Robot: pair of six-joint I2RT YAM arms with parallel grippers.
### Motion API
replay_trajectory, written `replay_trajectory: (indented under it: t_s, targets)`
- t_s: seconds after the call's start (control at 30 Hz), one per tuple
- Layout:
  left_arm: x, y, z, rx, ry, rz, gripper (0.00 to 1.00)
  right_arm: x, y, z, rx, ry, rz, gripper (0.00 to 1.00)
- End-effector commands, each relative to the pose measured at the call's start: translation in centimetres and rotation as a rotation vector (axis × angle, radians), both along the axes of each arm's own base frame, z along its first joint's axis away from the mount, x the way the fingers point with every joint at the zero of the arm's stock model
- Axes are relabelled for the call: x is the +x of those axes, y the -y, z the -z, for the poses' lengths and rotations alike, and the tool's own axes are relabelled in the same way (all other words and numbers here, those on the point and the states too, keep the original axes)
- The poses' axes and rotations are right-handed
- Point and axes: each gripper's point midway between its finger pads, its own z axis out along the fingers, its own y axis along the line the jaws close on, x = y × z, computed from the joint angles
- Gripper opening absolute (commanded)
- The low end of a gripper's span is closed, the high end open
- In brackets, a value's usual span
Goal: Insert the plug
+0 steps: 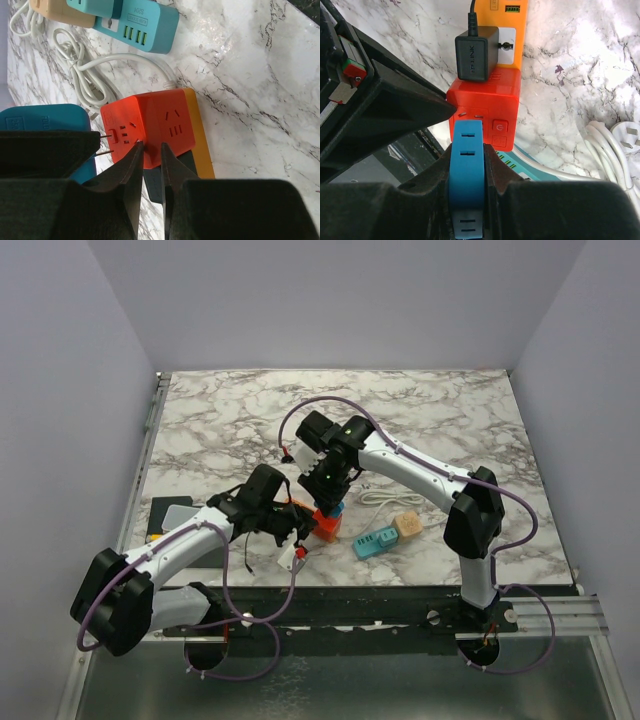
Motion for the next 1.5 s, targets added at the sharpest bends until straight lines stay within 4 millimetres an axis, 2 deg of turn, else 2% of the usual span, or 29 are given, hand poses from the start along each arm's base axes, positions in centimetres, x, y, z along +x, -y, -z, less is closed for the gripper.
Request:
replay_trajectory:
  t_s: [0.0, 0.33, 1.07, 1.47]
  targets:
    - [-1.0, -0.8, 1.4, 0.037, -0.024, 0.007, 0.20, -0.6, 0.0, 0.7, -0.023, -0.024, -0.017, 0.01]
    - [-1.5, -1.2, 1.9, 0.048, -0.015, 0.008, 0.08, -1.3, 0.4, 1.2, -0.042, -0.039, -0.030, 0.01]
    - [-1.4, -0.9, 2.2, 0.067, -0.019, 0.003, 0.07, -1.0, 1.0, 2.4, -0.094, -0.022, -0.034, 0.01]
    - [-1.3, -0.8, 2.2, 0.066, -0.021, -0.006, 0.06, -0.3, 0.6, 1.5, -0.081, 0.017, -0.031, 0.01]
